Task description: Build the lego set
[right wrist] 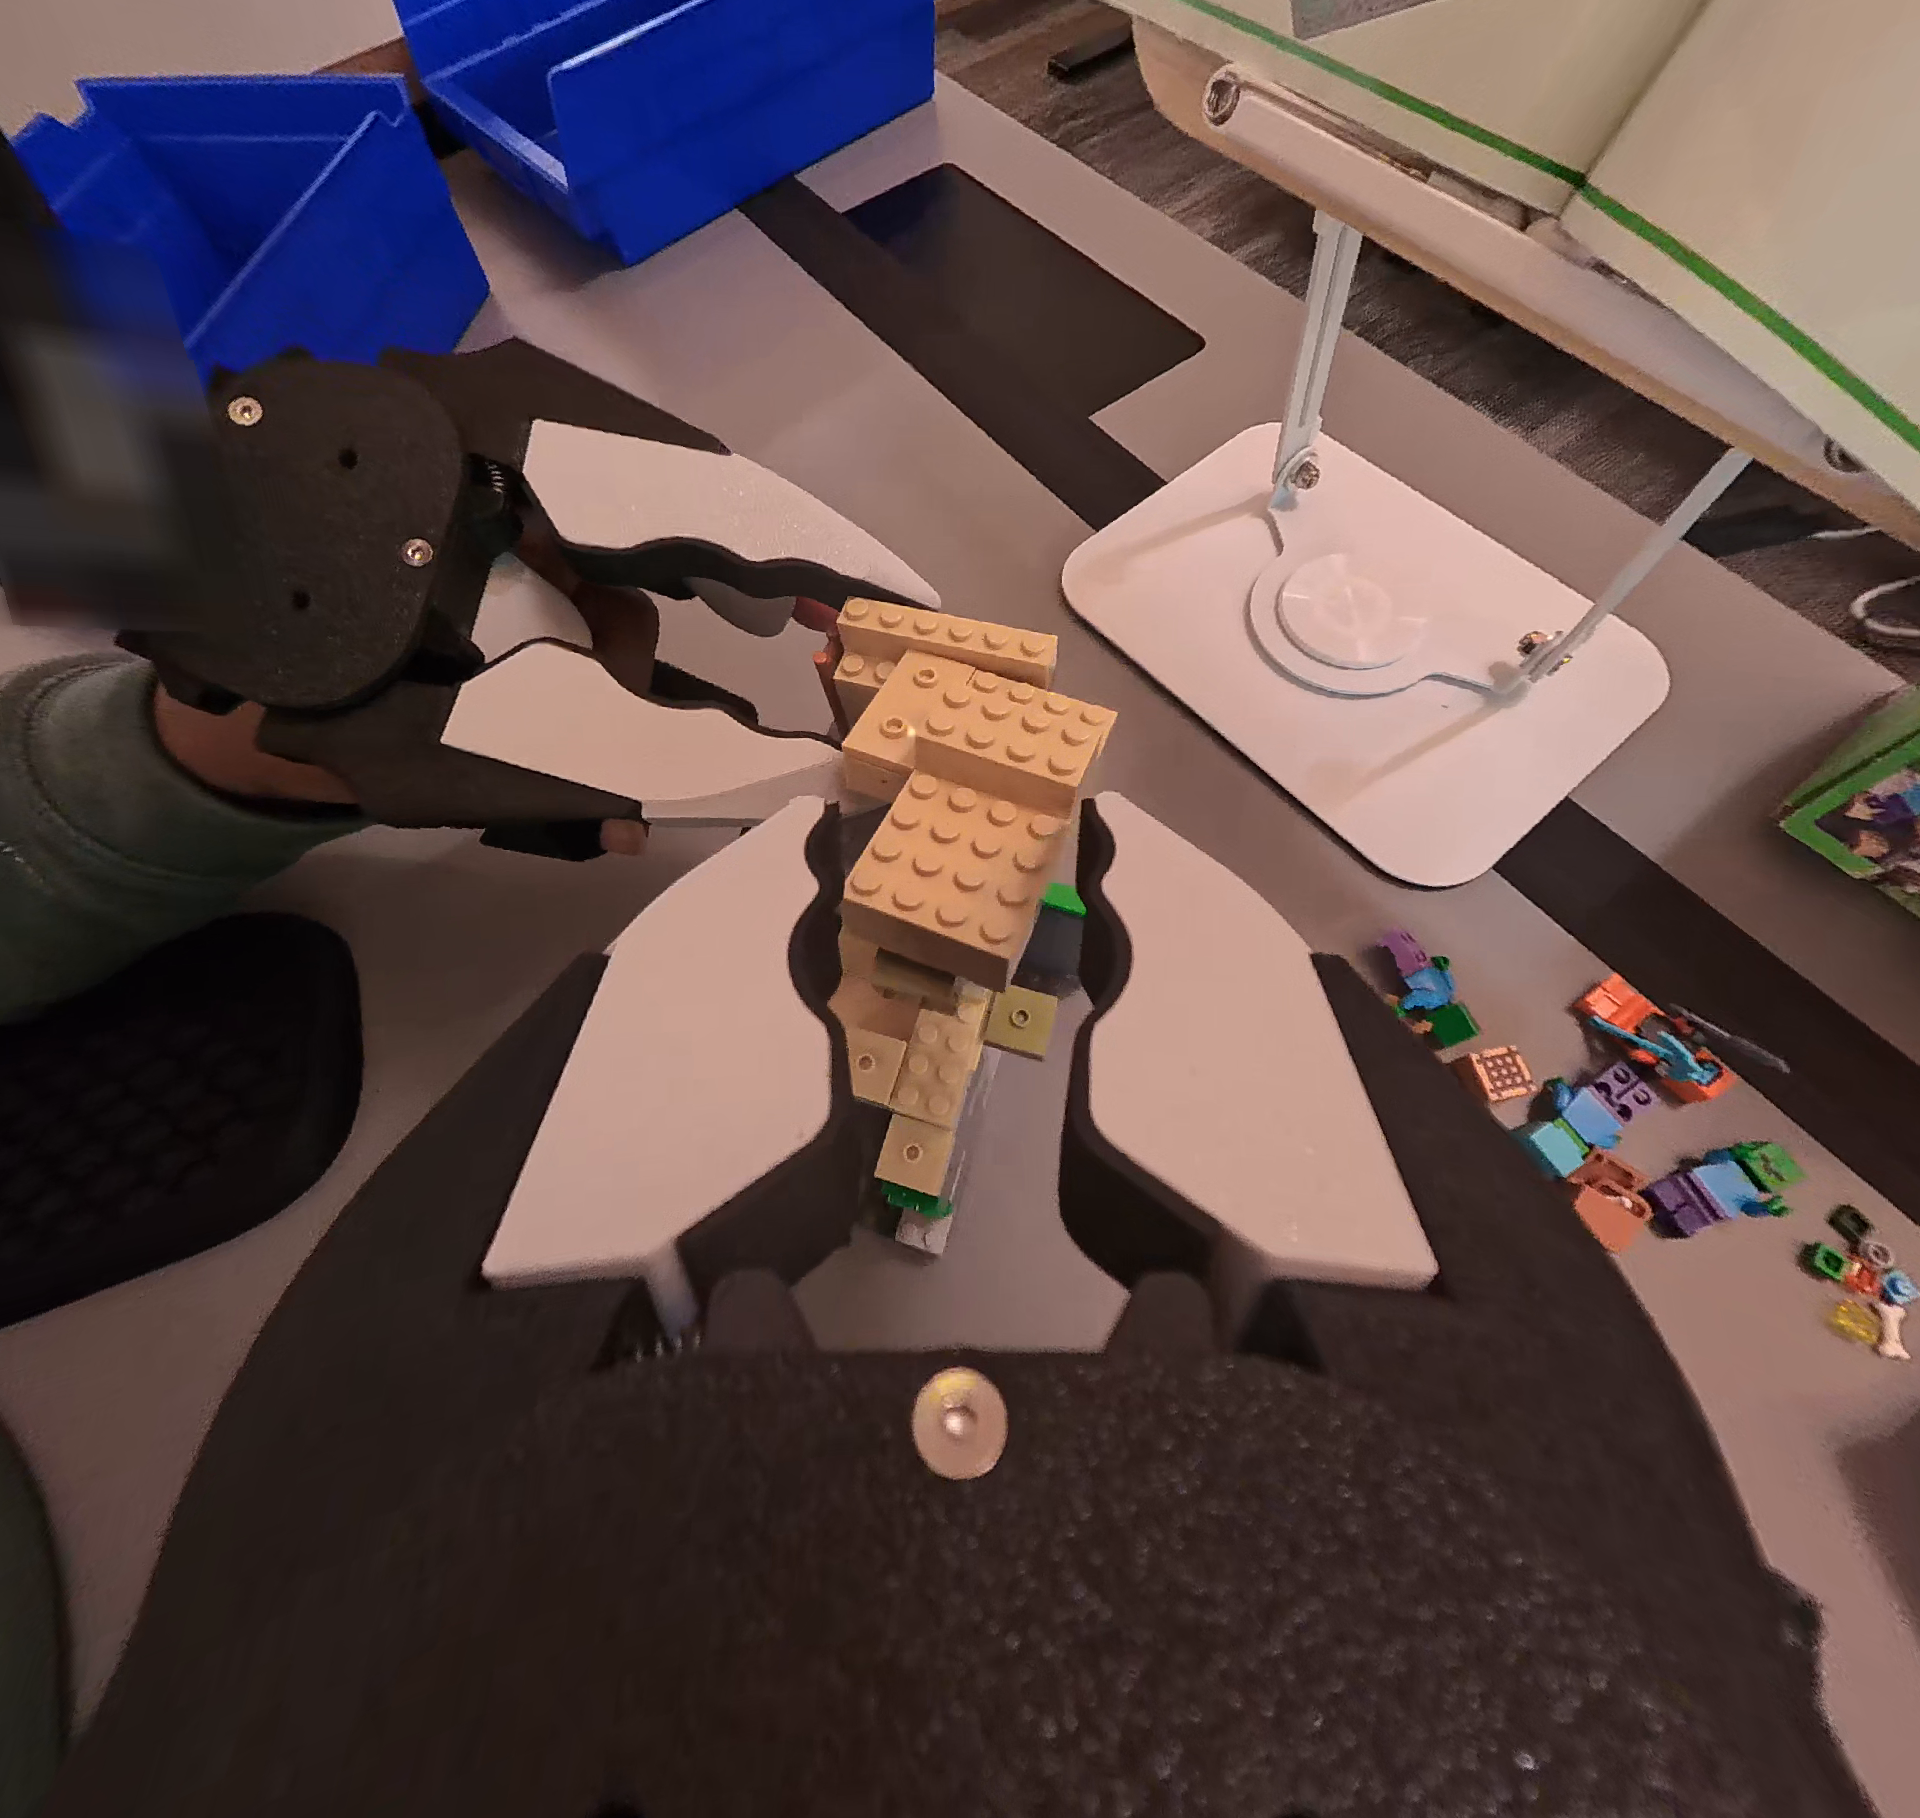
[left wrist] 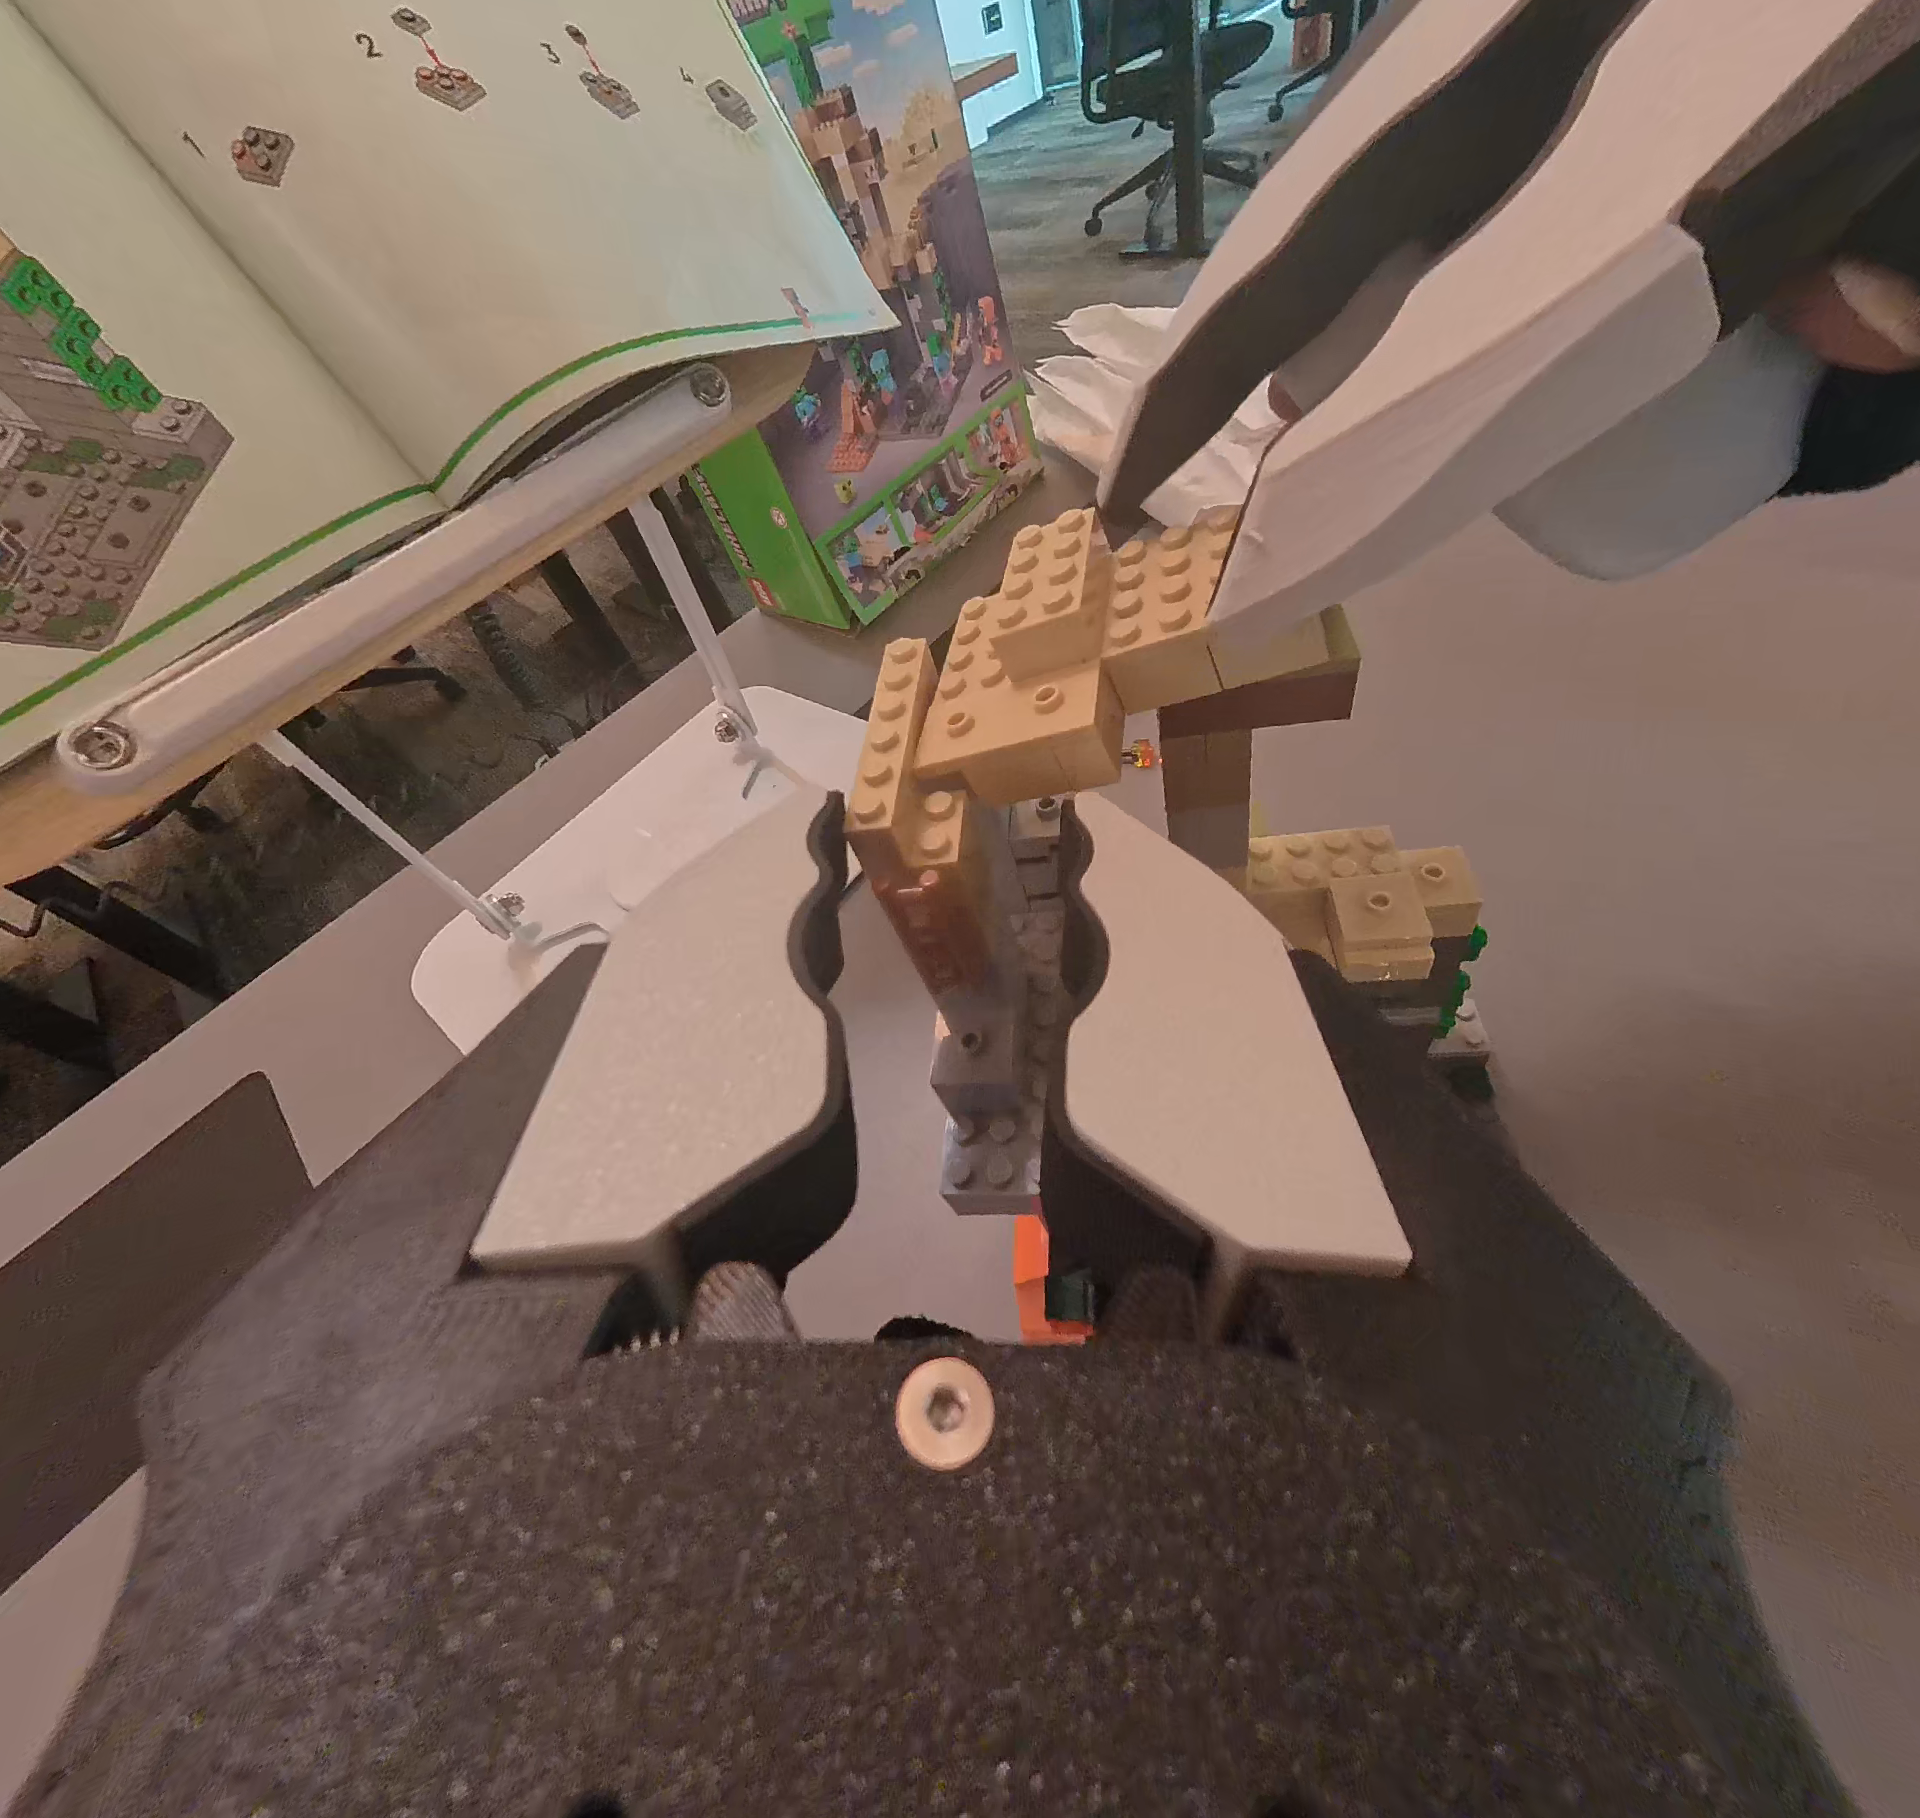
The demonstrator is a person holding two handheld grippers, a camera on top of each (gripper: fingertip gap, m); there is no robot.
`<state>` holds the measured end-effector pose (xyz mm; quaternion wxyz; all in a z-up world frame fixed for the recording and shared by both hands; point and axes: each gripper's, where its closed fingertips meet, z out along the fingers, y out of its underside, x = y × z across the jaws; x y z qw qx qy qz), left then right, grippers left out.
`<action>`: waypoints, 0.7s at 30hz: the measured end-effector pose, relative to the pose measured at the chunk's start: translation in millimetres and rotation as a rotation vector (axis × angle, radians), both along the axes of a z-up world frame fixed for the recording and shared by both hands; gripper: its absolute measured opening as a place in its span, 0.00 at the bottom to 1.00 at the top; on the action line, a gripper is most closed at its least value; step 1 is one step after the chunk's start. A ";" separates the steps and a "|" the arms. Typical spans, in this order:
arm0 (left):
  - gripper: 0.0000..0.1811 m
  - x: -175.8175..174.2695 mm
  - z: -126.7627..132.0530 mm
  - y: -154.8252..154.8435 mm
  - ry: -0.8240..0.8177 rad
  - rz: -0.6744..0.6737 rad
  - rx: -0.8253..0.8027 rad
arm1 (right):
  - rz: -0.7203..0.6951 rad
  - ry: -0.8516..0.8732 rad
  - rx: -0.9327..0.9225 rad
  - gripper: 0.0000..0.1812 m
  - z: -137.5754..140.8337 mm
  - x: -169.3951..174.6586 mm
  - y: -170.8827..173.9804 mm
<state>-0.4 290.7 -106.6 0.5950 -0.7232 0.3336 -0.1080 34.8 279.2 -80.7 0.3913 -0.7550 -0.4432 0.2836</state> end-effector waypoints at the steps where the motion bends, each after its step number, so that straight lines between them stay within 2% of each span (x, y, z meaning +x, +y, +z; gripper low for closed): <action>1: 0.21 -0.4 -0.7 -0.2 0.003 0.000 -0.003 | 0.011 -0.012 -0.009 0.24 -0.5 -0.1 -0.3; 10: 0.21 -6.7 -0.6 -2.4 0.014 0.001 -0.004 | 0.065 -0.137 -0.124 0.26 -4.1 -6.2 4.3; 13: 0.21 -11.7 -0.3 -4.4 0.024 0.006 -0.005 | 0.057 -0.166 -0.172 0.23 -9.9 -7.4 8.6; 18: 0.20 -20.3 0.6 -9.9 0.036 0.004 -0.008 | 0.061 -0.092 -0.216 0.19 -8.9 -9.1 9.4; 21: 0.20 -21.9 -0.2 -11.1 0.039 -0.003 -0.018 | 0.072 0.019 -0.219 0.19 1.6 -13.3 9.7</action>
